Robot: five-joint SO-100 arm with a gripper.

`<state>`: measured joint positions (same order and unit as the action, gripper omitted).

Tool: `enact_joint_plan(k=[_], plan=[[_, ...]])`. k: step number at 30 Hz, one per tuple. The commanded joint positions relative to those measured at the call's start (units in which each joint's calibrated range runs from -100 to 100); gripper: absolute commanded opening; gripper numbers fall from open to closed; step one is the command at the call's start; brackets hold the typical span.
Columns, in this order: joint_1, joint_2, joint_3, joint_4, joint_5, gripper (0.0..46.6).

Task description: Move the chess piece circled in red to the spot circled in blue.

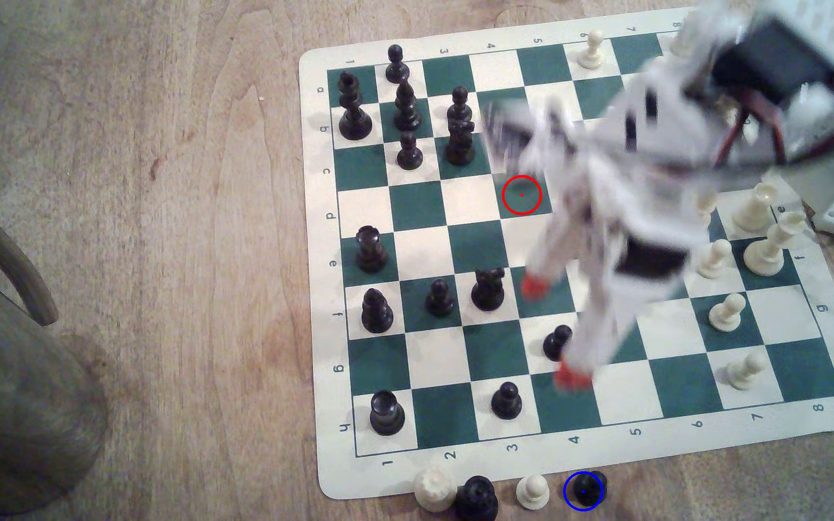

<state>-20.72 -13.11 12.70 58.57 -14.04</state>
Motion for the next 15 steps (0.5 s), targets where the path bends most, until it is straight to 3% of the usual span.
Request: enact_joint_plan(k=[1,2,5,10,15], plan=[[6.8,-15.8,5.8,-0.2,1.1,21.9],[8.7,-20.7,11.1,-2.0,1.4,14.7],[10.8,-27.0,18.5,-4.2,1.7,13.8],[15.9,-41.7,34.9,-8.0,2.7,6.7],[18.1,-52.6,45.1,-8.1,3.9,3.6]])
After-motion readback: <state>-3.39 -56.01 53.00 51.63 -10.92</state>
